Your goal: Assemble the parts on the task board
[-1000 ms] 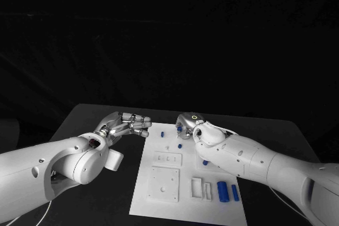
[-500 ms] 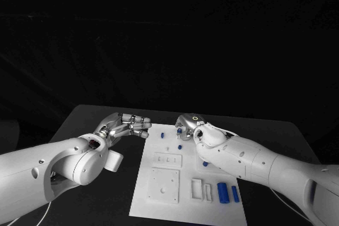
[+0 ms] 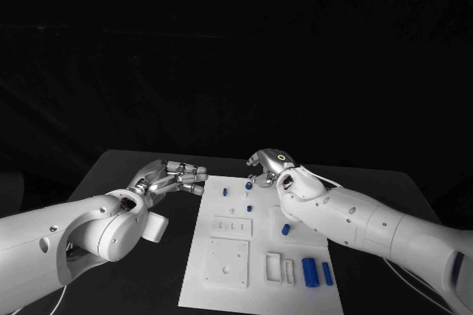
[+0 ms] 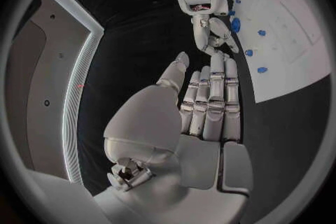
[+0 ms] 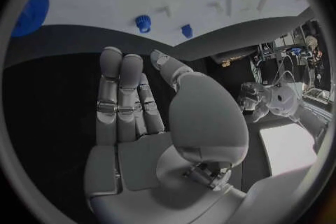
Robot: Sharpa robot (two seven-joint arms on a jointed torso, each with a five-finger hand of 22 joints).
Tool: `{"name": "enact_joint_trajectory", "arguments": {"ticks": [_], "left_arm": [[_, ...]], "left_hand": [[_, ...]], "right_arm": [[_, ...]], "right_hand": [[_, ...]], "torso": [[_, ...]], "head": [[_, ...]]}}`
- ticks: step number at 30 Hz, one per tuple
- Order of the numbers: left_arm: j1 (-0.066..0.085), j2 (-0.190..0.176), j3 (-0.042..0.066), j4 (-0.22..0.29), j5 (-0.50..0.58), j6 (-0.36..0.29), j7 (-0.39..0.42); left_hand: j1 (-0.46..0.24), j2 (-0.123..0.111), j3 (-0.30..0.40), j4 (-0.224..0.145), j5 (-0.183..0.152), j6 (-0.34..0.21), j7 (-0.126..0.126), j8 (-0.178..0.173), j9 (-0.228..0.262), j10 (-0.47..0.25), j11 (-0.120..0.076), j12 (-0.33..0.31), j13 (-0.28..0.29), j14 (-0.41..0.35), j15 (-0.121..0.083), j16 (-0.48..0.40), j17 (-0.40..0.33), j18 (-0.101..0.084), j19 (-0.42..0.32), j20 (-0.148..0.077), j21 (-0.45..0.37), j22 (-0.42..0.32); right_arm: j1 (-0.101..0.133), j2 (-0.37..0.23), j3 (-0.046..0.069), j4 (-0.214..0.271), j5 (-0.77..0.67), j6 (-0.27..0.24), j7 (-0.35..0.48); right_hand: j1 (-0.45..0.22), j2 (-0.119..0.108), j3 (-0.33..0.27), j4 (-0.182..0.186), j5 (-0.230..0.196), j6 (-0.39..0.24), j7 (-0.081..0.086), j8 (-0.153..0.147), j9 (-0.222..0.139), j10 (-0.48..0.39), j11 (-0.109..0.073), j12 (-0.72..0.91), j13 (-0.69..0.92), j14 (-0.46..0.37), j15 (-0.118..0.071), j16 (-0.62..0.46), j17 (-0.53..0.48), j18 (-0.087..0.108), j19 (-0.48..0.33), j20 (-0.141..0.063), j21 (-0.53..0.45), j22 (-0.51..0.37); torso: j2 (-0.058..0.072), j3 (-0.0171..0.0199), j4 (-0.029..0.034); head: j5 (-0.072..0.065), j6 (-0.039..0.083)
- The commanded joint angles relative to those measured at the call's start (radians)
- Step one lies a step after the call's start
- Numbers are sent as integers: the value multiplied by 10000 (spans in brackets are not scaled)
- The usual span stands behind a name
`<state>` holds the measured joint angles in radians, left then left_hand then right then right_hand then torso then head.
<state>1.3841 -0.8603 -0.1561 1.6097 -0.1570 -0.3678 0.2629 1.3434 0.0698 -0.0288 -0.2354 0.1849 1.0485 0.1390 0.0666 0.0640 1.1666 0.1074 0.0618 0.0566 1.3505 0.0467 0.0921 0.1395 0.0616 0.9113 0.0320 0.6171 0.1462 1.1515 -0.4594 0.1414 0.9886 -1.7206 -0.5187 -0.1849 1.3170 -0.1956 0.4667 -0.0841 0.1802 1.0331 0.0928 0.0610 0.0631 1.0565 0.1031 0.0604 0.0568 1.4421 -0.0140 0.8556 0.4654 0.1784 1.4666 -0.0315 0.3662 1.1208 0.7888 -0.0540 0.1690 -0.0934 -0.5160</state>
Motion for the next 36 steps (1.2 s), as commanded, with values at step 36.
{"name": "enact_joint_trajectory", "arguments": {"ticks": [36], "left_arm": [[24, -6, 1, -402, 6, 288, 122]], "left_hand": [[42, 112, -78, -38, -46, -120, 4, -27, 2, -79, -10, -28, 17, -38, 33, 5, -5, -55, -15, -14, 75, -45]], "right_arm": [[-125, -2378, 689, 788, 1401, 3508, 414]], "right_hand": [[77, 317, -3960, 404, 1635, -62, 158, 23, 69, 2507, -1022, 9764, 11640, 35, -550, 1959, 5972, -873, 384, -559, 5059, 2954]], "torso": [[57, 232, -268]], "head": [[-136, 54]]}}
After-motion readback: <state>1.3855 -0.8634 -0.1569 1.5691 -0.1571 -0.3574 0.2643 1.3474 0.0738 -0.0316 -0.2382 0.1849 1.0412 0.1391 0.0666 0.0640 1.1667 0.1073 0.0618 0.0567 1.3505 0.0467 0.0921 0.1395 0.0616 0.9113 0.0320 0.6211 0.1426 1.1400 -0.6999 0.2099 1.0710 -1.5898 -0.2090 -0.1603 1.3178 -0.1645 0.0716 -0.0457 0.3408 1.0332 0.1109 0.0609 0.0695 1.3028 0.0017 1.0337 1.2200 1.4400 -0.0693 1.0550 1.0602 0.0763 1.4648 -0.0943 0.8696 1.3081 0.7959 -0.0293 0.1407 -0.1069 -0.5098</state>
